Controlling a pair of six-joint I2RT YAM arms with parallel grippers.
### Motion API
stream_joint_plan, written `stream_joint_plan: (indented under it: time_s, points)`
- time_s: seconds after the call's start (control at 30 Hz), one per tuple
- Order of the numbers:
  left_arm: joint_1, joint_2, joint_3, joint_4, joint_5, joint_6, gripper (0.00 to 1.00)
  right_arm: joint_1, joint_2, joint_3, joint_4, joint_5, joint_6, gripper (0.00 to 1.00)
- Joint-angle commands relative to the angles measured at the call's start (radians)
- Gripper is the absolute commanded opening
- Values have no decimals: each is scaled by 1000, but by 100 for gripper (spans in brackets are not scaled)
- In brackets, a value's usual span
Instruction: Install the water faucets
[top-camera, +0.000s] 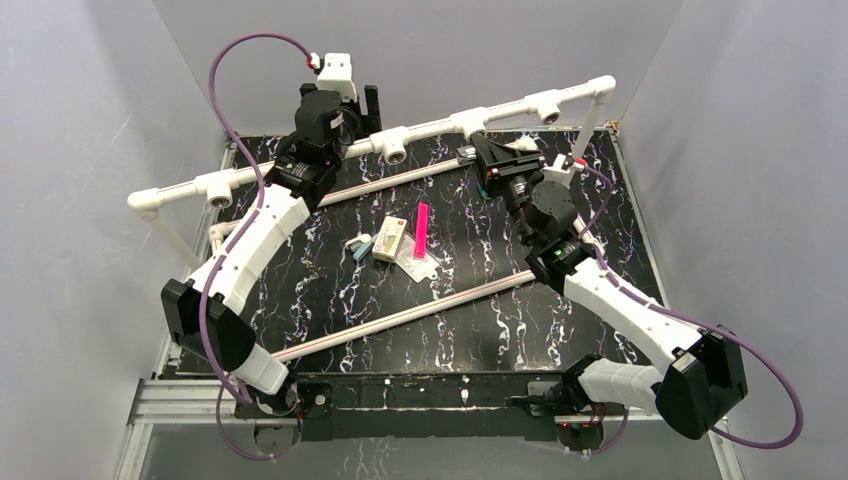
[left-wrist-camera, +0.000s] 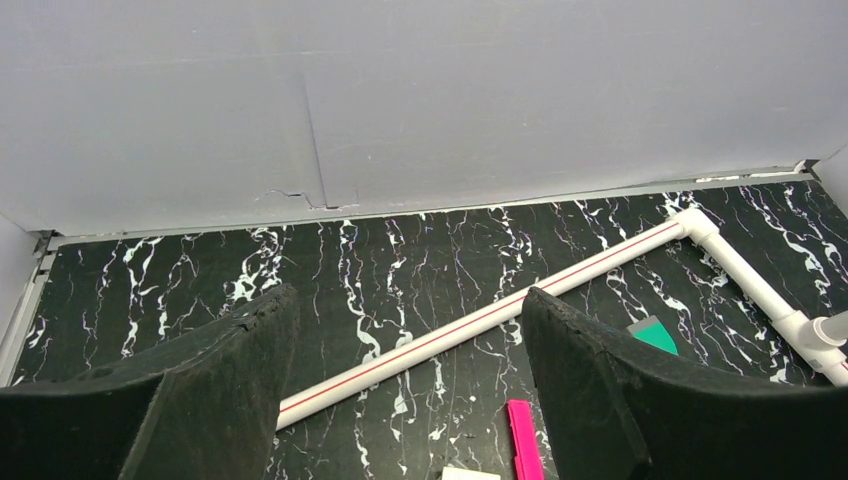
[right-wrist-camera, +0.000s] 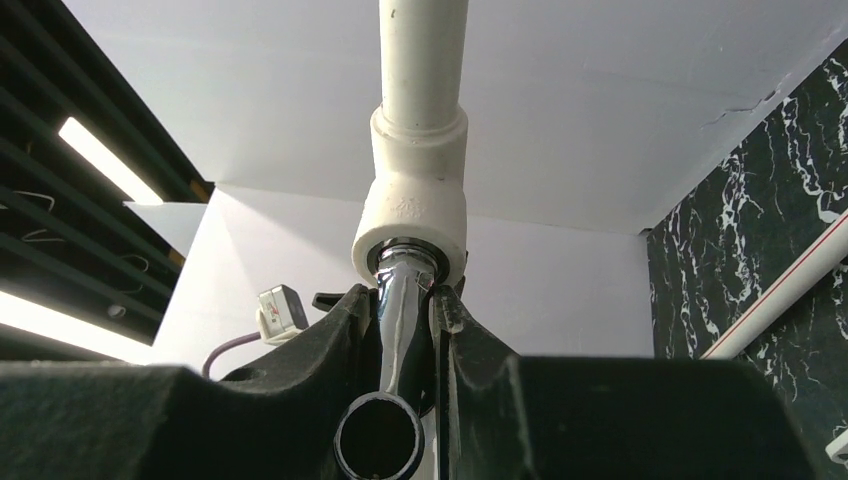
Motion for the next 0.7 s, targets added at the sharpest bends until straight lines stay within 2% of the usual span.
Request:
stream_joint_plan:
  time_s: [0.0, 0.07, 0.13, 0.37, 0.5, 0.67]
  points:
    - [-22, 21, -53, -139, 45, -2, 79, 6, -37, 2, 24, 22, 89, 1]
    - [-22, 22, -52, -139, 45, -1, 79, 6, -47, 3, 9, 29, 79, 3]
    - [-22, 22, -54, -140, 45, -1, 79, 6, -59, 1, -2, 34, 64, 17]
    - [-22, 18, -58, -139, 45, -1, 79, 6, -89, -3, -20, 39, 30, 54]
    - [-22, 17, -58, -139, 45, -1, 79, 6, -103, -2, -21, 33, 13, 65]
    - [-22, 16, -56, -141, 44, 0, 79, 5, -126, 17, -77, 10, -41, 71]
